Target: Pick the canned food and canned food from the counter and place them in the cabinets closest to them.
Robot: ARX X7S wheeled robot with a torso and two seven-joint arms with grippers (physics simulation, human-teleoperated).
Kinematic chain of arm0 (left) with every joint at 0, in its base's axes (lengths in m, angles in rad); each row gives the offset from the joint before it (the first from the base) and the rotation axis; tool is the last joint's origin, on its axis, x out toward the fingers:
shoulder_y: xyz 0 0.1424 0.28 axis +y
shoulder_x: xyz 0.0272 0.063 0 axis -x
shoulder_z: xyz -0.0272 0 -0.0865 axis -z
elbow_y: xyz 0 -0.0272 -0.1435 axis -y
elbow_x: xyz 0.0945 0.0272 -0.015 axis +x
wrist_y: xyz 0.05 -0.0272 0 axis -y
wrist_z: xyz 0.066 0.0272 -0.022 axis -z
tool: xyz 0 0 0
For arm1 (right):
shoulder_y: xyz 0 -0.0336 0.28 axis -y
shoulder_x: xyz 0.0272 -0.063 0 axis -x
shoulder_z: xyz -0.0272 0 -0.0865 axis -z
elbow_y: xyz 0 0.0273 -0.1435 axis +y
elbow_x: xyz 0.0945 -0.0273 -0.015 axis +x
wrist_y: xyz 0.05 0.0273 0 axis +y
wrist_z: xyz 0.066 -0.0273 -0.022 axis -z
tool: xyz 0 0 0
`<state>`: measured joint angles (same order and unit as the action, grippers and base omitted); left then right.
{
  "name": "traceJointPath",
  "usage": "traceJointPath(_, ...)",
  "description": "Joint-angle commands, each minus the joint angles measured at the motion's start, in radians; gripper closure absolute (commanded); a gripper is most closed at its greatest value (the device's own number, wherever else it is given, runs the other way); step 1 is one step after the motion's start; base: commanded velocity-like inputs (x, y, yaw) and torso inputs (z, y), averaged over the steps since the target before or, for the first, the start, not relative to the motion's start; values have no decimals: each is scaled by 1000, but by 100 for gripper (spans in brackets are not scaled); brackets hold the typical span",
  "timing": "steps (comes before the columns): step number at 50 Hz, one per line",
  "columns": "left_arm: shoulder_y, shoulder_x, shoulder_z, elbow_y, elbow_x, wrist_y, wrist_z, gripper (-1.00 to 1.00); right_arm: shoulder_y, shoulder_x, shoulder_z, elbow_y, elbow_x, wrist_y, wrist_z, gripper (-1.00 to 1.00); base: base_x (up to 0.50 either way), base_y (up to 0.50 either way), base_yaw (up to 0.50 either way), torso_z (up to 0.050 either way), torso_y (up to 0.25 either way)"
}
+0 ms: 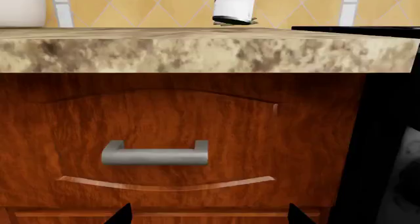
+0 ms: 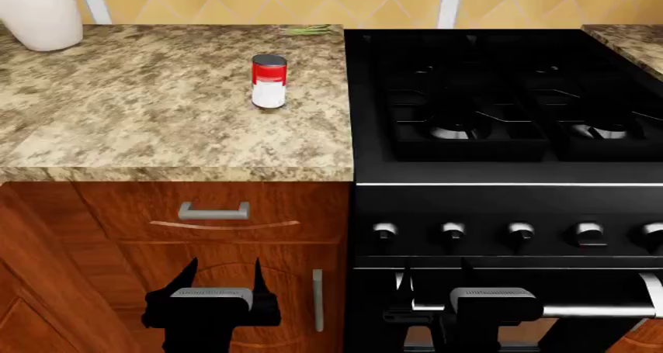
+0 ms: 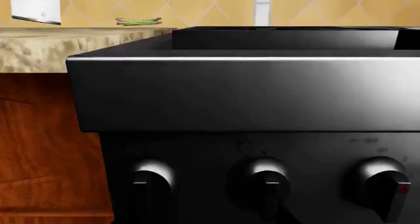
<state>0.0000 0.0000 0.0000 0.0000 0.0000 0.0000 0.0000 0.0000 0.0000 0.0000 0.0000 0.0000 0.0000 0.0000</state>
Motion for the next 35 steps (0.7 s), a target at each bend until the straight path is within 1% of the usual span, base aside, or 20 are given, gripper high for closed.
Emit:
traceJointPath(1,8,-16,10,14,-29,-1,-15,-100,-4,15,-24,-15,13,6,19,-100,0,0,0,0,0)
traceJointPath(3,20,-27,6,44,-49,-11,-26,-100,-17,22,-36,-43,28,8,27,-100,0,0,0,0,0)
traceJointPath(6,48,-44,16,74,-39,19,-39,-100,-36,31,-42,-82,55,13,37,-100,0,0,0,0,0)
traceJointPath(9,68,-65,29,137,-33,8,-35,-100,-58,40,-51,-149,63,32,50,-100,0,0,0,50,50)
traceJointPath(13,59,-95,24,309,-47,-89,-30,-100,-81,60,-59,-390,80,171,67,-100,0,0,0,50,51)
traceJointPath(15,32,-109,15,391,-62,-146,-29,-100,-64,72,-54,-533,94,272,79,-100,0,0,0,50,51)
traceJointPath(17,1,-121,4,455,-77,-195,-31,-100,-28,80,-41,-630,115,357,91,-100,0,0,0,50,50)
traceJointPath(23,-132,-150,-39,617,-118,-352,-53,-100,126,93,9,-807,195,571,122,-100,0,0,0,50,51)
traceJointPath(30,-252,-168,-54,672,-141,-441,-67,-100,281,92,54,-908,309,748,139,-100,0,0,0,50,51)
traceJointPath(32,-282,-169,-58,689,-146,-470,-78,-100,310,99,47,-916,319,774,143,-100,0,0,0,50,49)
traceJointPath(35,-302,-179,-61,717,-159,-528,-80,-100,314,107,40,-908,321,779,147,-100,26,9,0,0,0)
